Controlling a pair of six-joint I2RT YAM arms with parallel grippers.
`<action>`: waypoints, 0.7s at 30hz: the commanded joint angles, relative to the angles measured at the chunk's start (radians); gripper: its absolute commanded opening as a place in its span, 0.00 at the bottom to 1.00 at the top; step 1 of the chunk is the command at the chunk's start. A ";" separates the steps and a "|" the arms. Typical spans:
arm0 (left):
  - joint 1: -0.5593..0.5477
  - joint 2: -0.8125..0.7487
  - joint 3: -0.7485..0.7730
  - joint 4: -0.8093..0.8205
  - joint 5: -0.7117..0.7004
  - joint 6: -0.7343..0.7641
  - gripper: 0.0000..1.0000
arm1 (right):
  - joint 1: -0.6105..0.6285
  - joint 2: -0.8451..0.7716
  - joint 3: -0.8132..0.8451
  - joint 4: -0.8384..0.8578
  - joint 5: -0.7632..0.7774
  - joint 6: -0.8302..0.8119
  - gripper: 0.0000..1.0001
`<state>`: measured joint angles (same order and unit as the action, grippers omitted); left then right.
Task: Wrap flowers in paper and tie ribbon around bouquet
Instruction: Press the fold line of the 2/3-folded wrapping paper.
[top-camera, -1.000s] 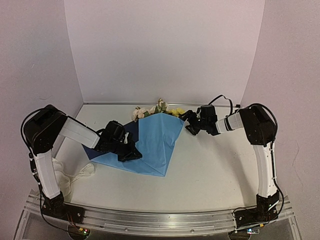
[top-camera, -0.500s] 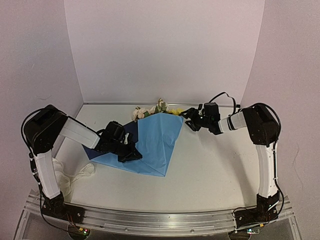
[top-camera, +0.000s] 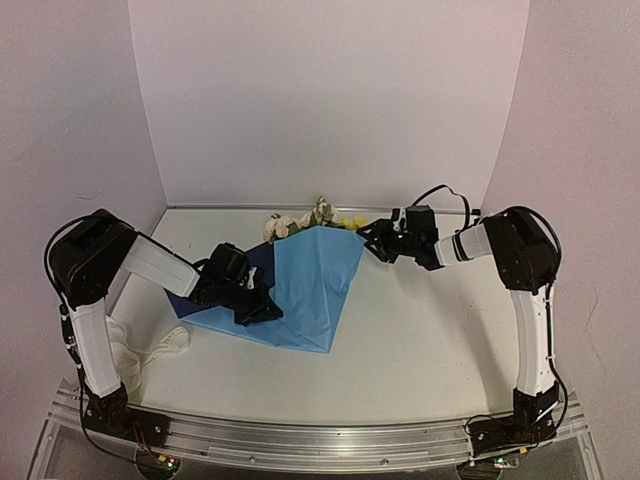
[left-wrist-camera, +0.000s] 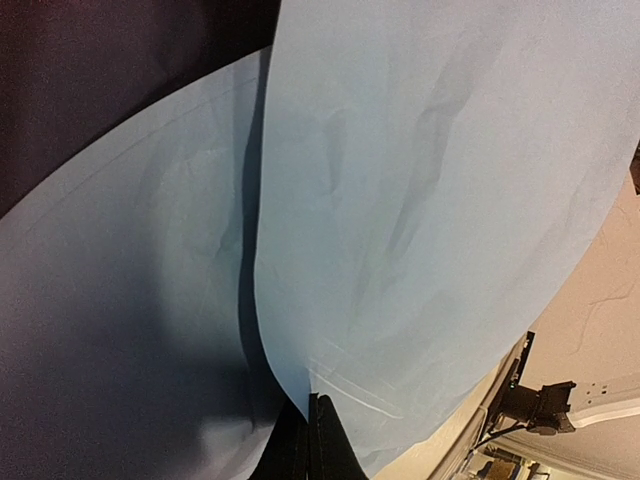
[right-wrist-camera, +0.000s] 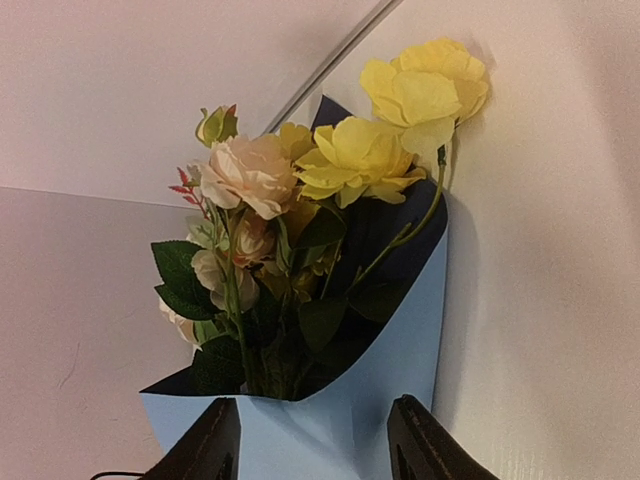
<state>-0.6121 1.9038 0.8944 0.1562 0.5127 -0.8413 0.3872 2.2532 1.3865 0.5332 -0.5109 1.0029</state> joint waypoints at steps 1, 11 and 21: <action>0.006 0.008 0.002 -0.008 0.005 0.010 0.00 | 0.014 -0.009 0.019 -0.001 -0.015 -0.028 0.49; 0.006 0.031 -0.002 -0.014 0.007 0.005 0.00 | 0.015 -0.027 0.005 -0.050 0.010 -0.056 0.20; 0.006 0.082 -0.007 -0.112 -0.036 0.012 0.00 | 0.014 -0.102 0.006 -0.258 0.053 -0.197 0.00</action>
<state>-0.6077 1.9252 0.8962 0.1574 0.5322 -0.8413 0.3987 2.2394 1.3865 0.3834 -0.4837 0.8934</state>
